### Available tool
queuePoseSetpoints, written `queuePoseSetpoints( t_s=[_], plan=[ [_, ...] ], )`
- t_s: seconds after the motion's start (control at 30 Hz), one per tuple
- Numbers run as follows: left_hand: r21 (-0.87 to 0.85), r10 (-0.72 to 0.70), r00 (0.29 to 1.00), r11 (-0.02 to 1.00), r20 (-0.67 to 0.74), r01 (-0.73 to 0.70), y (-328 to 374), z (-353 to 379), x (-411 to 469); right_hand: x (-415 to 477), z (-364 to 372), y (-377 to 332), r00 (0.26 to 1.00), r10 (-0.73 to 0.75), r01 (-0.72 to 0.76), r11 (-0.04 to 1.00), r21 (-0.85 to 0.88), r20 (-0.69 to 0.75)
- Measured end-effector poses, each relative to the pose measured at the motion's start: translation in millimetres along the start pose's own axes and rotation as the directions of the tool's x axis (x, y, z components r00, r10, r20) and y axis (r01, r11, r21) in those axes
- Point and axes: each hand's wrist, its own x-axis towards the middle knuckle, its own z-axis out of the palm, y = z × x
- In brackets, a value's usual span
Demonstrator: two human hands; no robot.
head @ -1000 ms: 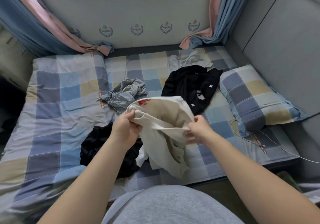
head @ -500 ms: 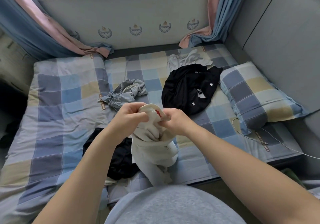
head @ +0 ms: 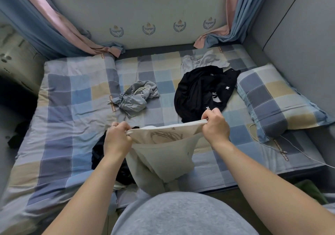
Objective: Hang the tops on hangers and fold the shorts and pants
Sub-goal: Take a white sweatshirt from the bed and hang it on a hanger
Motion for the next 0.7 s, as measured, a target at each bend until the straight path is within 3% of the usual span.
queuePoseSetpoints(
  t_s=[0.1,0.23,0.37,0.5,0.6,0.7],
  plan=[
    [0.025,-0.002,0.985,1.0,0.17,-0.002,-10.2,7.5,0.1,-6.4,4.4,19.9,0.994,0.072,-0.064,0.994,-0.093,0.083],
    [0.012,0.104,0.873,0.992,0.476,-0.125,-23.7,19.2,-3.8,-19.9,13.4,33.4,0.943,0.171,-0.157,0.985,-0.07,0.286],
    [-0.061,0.113,0.871,0.994,0.477,-0.095,-38.8,29.2,-12.0,-32.0,15.3,37.1,0.897,0.209,-0.187,0.978,-0.093,0.389],
    [-0.154,0.084,0.843,0.988,0.531,-0.001,-52.1,34.5,-21.3,-38.0,18.6,35.3,0.887,0.254,-0.231,0.967,-0.105,0.386],
    [-0.168,0.055,0.82,0.984,0.57,0.051,-59.1,34.2,-26.9,-43.9,25.0,26.7,0.896,0.271,-0.289,0.957,-0.001,0.353],
    [-0.057,-0.024,0.922,0.997,0.385,0.05,-69.3,39.2,-32.7,-54.0,32.8,13.5,0.901,0.275,-0.32,0.944,0.084,0.335]
  ],
)
